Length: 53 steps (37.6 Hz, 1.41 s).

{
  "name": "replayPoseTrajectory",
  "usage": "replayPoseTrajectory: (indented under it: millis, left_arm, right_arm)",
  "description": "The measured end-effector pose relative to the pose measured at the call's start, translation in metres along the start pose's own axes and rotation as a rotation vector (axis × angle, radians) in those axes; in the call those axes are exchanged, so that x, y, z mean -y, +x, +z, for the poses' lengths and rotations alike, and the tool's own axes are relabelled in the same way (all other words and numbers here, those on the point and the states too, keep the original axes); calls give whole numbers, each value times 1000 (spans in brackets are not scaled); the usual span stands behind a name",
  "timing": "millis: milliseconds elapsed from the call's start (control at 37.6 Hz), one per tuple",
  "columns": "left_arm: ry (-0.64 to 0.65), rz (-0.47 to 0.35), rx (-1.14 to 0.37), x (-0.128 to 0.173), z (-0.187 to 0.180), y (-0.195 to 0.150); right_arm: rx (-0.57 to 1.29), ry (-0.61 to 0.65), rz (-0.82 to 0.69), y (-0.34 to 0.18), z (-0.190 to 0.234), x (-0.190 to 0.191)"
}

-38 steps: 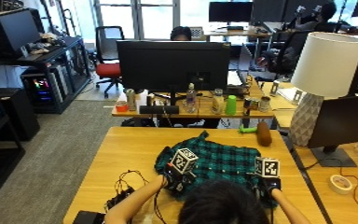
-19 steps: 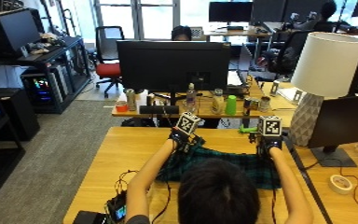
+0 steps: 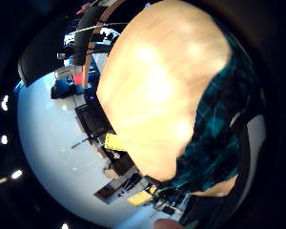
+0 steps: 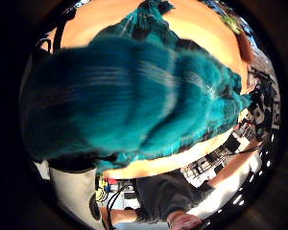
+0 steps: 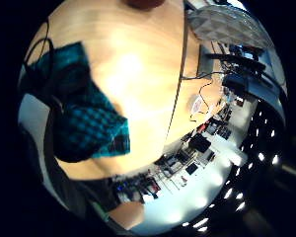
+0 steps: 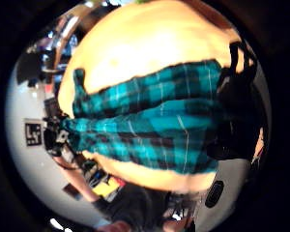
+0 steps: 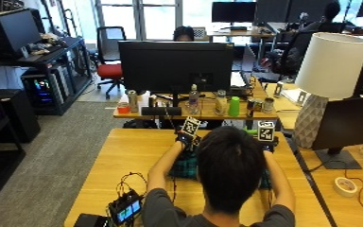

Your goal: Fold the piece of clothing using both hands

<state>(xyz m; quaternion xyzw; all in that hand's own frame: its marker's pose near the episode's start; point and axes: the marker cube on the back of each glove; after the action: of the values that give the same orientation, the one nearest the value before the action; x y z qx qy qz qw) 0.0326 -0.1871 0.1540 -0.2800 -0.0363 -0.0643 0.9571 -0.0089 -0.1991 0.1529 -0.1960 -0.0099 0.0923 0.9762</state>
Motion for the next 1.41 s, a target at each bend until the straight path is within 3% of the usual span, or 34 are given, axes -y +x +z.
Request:
replayPoseTrajectory:
  millis: [106, 160, 239, 426, 532, 638, 718, 851, 984, 1117, 1250, 1330, 1410]
  left_arm:
    - [191, -75, -19, 29, -3, -3]
    - [255, -141, -50, 29, -7, -9]
    - [312, -182, -86, 19, -15, -16]
    - [522, -155, -180, -25, -47, -26]
    - [433, -71, -276, -58, -41, -17]
    - [293, 24, -276, -80, -15, -1]
    - [218, 62, -249, -84, 10, 12]
    - [57, 53, -278, -82, 57, 35]
    - [-79, 140, -280, -79, 98, 57]
    - [-126, 141, -287, -73, 109, 61]
    - [-173, 193, -299, -77, 109, 64]
    - [-151, 202, -301, -75, 108, 64]
    - [-79, 175, -307, -65, 108, 63]
  right_arm:
    - [47, 149, 67, 10, 2, 15]
    - [78, 144, 52, 14, 2, 10]
    - [104, 100, 32, 19, -1, -1]
    - [75, 156, 90, 44, -25, -33]
    - [31, 158, 185, 58, -26, -54]
    - [40, 75, 197, 64, -9, -69]
    - [59, -37, 219, 64, 13, -78]
    - [91, -133, 263, 62, 56, -77]
    - [165, -206, 305, 51, 91, -73]
    - [141, -200, 306, 42, 96, -69]
    - [131, -147, 358, 39, 93, -62]
    - [151, -143, 416, 36, 92, -64]
    - [181, -52, 416, 33, 91, -57]
